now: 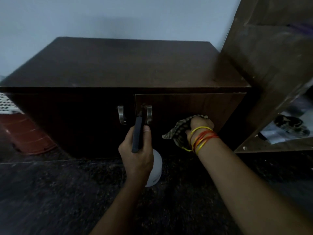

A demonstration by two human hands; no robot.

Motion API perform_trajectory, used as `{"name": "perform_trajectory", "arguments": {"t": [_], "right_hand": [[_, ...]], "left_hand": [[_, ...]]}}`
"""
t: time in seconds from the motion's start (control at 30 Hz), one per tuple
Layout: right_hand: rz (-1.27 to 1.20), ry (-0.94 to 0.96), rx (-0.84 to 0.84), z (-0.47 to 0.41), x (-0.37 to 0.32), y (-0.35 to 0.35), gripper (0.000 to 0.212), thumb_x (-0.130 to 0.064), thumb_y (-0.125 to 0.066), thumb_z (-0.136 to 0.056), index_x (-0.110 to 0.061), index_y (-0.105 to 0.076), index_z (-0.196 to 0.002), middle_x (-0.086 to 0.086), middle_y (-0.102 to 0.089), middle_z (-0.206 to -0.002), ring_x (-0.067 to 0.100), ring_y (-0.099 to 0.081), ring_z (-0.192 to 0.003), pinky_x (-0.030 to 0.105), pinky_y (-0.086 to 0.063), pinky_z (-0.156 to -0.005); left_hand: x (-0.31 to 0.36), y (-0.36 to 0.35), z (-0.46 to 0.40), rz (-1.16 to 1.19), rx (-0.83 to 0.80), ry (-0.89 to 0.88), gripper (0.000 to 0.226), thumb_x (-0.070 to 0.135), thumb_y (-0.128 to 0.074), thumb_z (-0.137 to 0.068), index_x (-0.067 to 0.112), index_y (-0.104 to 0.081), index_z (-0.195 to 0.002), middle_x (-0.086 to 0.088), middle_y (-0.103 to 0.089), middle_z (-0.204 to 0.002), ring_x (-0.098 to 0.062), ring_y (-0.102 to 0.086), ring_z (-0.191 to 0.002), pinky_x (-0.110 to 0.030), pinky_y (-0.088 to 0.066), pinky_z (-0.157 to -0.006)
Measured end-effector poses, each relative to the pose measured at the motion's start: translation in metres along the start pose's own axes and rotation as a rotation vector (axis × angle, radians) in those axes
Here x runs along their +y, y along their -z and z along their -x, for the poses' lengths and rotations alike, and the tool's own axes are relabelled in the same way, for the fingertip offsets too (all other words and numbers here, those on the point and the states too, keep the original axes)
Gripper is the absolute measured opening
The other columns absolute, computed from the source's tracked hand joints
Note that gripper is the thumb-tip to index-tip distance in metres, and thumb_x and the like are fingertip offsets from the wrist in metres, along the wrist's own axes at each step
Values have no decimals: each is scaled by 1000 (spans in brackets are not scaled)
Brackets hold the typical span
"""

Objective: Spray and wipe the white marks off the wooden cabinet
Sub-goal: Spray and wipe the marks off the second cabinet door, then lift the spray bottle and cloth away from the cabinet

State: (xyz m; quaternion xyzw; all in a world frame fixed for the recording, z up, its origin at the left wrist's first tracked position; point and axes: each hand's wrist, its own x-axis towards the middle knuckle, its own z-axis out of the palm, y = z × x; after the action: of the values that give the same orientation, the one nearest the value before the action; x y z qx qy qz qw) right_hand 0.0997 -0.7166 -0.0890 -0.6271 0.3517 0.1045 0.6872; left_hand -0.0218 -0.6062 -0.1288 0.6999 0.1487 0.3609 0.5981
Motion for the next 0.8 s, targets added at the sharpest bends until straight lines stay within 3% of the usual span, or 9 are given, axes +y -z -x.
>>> {"name": "perform_trajectory", "arguments": {"t": [0.13,0.27,0.37,0.43,0.57,0.67,0.8], "right_hand": [[-57,38,42,12,-25,3,49,-8,-54,-93,-6,-34,-138,15,-43,-141,33,-46,-124,44,-45,-99],[-167,170,11,41,-35,12,48,2,-51,-89,-7,-41,-135,14,-50,-129,32,-53,-105,45,-49,-89],[-225,290,-44,68,-51,14,36,4,-53,-84,-13,-55,-115,10,-62,-107,24,-58,-81,43,-53,-78],[-219,327,-81,86,-62,15,32,0,-58,-76,-17,-58,-103,11,-64,-102,27,-63,-83,47,-54,-83],[-92,492,-98,96,-82,15,18,-13,-61,-54,-17,-58,-71,15,-68,-89,36,-66,-84,54,-55,-80],[-62,548,-173,136,-104,21,20,3,-61,-70,-16,-56,-63,21,-67,-90,38,-66,-88,56,-55,-79],[-5,592,-240,152,-127,17,17,3,-57,-79,-13,-59,-71,15,-65,-81,32,-65,-79,48,-57,-79]], "left_hand": [[25,6,-7,-2,-11,-34,19,40,-57,-94,50,-60,-78,-11,-59,-71,-35,-53,-51,-50,-45,-48],[62,11,-18,7,-10,-14,32,29,-57,-97,52,-60,-74,-23,-61,-77,-42,-53,-55,-52,-47,-50],[96,17,-26,28,-18,-11,23,27,-56,-98,34,-58,-75,-25,-61,-80,-42,-54,-58,-47,-49,-53],[115,22,-32,32,-4,-22,24,26,-56,-98,22,-58,-74,-27,-60,-78,-36,-54,-54,-37,-49,-51],[148,29,-49,66,39,-43,28,28,-57,-97,10,-59,-75,-31,-60,-80,-43,-54,-53,-39,-45,-45],[176,32,-68,80,62,-76,31,30,-57,-97,8,-61,-76,-25,-65,-78,-30,-57,-49,-23,-44,-42],[204,31,-103,103,98,-92,27,36,-57,-95,18,-62,-76,-10,-69,-79,-23,-59,-46,-23,-45,-43]]}}
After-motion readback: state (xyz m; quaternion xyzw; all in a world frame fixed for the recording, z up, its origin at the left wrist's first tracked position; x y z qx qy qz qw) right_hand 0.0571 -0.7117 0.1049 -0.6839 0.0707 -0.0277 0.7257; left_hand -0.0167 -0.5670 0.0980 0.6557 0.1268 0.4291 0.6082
